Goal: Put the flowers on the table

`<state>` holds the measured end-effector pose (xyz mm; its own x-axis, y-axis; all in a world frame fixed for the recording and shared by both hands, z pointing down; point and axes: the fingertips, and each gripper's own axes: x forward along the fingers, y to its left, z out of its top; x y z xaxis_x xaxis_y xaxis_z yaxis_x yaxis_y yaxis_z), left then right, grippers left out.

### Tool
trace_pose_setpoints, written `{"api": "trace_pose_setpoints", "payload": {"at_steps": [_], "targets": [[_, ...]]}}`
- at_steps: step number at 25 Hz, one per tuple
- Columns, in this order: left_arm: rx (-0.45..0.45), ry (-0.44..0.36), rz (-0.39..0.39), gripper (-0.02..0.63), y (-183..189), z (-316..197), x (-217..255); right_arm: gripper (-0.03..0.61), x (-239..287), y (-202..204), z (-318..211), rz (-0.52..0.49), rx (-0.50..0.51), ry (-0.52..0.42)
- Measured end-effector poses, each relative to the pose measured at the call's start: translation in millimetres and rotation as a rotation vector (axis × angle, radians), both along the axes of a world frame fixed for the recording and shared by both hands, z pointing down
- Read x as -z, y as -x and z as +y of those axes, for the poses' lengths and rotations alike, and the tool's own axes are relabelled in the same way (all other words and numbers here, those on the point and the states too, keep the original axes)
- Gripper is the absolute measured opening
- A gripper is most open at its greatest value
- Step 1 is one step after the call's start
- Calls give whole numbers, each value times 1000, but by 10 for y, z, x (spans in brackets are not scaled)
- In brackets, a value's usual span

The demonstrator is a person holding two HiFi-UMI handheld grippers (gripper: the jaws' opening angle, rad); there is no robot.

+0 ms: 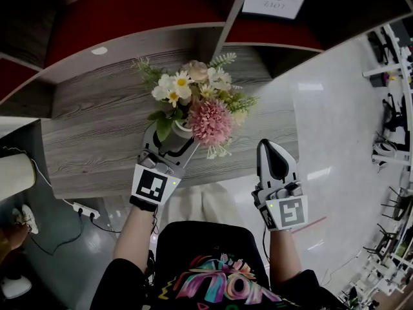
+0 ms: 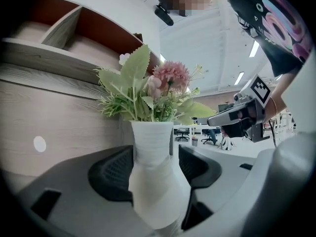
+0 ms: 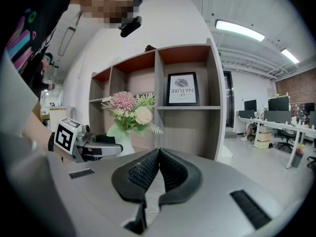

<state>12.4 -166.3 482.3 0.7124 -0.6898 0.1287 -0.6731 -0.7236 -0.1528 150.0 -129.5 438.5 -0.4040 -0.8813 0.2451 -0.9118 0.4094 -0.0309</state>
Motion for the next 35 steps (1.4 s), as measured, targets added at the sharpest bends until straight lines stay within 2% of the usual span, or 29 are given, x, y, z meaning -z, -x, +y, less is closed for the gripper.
{"api": "trace_pose_setpoints", "payload": {"at_steps": [2, 5, 6, 12, 16, 18, 20, 23, 26, 31, 33, 35], "targets": [[14, 7, 24, 275, 23, 29, 27, 14, 27, 19, 22, -1, 4, -4], [89, 67, 191, 275, 81, 57, 120, 14, 59, 25, 56, 5, 9, -10], [101, 73, 212, 275, 103, 73, 141, 14, 62, 24, 68, 10, 13, -12], [130, 83, 206, 275, 241, 239, 261, 14, 227, 49, 70, 17, 30, -56], [154, 106, 218, 275, 351, 375, 379, 14, 295, 17, 118, 41, 40, -47], [161, 121, 188, 275, 421, 462, 403, 14, 385, -5, 121, 50, 31, -44], [158, 136, 145, 275, 478, 549, 447, 14, 503, -24, 123, 46, 32, -71], [174, 135, 151, 273, 523, 620, 655, 14, 788, -40, 82, -3, 12, -147], [207, 113, 160, 181, 574, 673, 890, 14, 911, -79, 96, -2, 18, -167], [238, 105, 209, 106, 559, 654, 1212, 14, 1033, -82, 108, 17, 43, -160], [224, 107, 231, 61, 505, 681, 1292, 15, 1138, -32, 107, -7, 57, -201], [210, 109, 234, 50, 454, 721, 1345, 14, 1147, -14, 137, 4, 71, -185]]}}
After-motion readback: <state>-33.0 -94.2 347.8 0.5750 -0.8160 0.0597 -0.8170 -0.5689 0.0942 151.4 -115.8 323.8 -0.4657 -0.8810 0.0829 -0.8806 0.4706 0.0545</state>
